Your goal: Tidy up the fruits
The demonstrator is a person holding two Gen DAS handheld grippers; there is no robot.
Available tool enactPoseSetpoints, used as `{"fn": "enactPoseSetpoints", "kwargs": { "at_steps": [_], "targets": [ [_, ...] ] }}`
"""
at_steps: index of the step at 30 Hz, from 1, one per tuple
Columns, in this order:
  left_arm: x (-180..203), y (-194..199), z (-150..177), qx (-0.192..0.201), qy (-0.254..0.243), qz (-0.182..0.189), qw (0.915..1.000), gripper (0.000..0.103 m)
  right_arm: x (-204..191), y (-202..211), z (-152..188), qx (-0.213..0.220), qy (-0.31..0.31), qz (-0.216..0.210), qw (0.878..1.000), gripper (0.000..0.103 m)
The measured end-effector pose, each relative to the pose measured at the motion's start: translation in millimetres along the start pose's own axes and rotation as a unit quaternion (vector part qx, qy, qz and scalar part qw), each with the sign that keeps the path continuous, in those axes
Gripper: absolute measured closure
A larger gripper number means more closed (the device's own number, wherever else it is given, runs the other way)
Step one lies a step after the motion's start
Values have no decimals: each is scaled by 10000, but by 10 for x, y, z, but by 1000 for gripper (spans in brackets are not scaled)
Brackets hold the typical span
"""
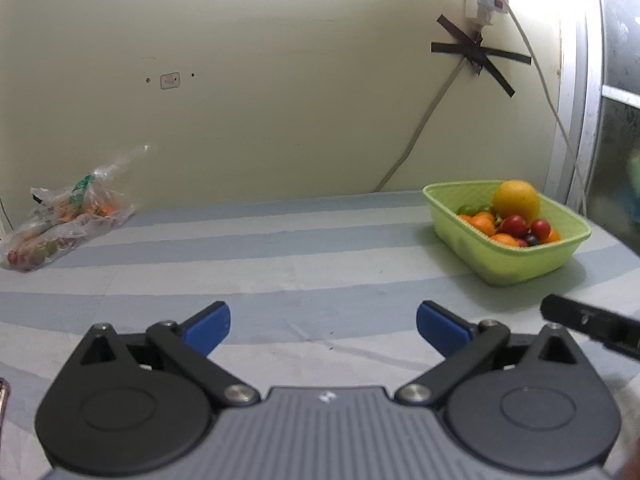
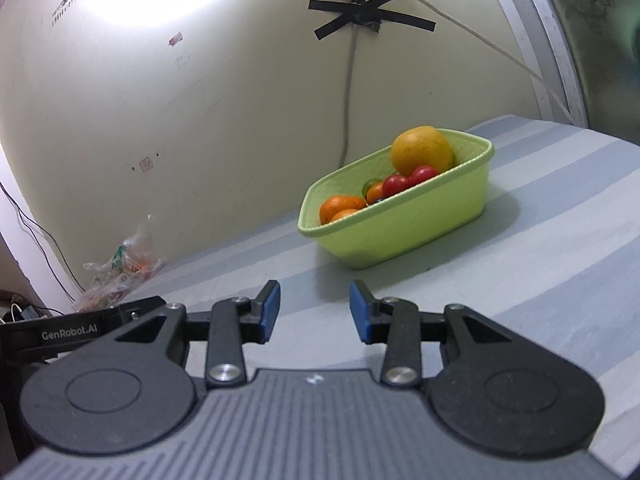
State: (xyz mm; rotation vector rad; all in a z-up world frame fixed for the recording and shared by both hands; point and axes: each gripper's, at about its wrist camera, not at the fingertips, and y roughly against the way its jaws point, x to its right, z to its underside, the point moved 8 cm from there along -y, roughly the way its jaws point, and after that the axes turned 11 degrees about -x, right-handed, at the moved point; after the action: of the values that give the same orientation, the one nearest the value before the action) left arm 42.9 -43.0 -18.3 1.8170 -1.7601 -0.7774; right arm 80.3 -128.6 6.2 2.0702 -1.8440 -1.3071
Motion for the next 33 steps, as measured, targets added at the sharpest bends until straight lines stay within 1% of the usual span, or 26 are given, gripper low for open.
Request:
{"fn": "enactPoseSetpoints", "kwargs": {
  "at_steps": [3, 7, 9, 11, 17, 19, 20, 33],
  "targets": [
    [6, -46, 60, -124, -127, -103, 9998, 0, 37, 3, 10, 34, -54, 28, 10000, 61],
    [7, -32, 102, 32, -252, -407, 9988, 0, 91, 9, 0, 73, -205, -38, 9998, 61],
    [15, -39, 111, 26, -329, -578, 9978, 0, 118, 12, -7, 79, -291, -77, 9995, 61],
    [22, -52, 116, 31, -356, -632, 9974, 0, 135, 10, -16, 70, -361, -129, 9992, 61],
    [28, -112, 148, -100, -242, -499, 9984, 0, 126, 19, -19, 72, -347, -183, 9992, 59],
    [25, -121, 163, -148, -212, -472, 9985, 0, 114, 20, -19, 71, -314, -178, 9993, 58],
    [19, -127, 172, -179, -194, -452, 9986, 0, 113, 19, -21, 73, -310, -176, 9993, 56],
    [-45, -166, 243, -392, 23, -315, 9987, 0, 107, 15, -36, 61, -280, -115, 9995, 56]
  ]
}}
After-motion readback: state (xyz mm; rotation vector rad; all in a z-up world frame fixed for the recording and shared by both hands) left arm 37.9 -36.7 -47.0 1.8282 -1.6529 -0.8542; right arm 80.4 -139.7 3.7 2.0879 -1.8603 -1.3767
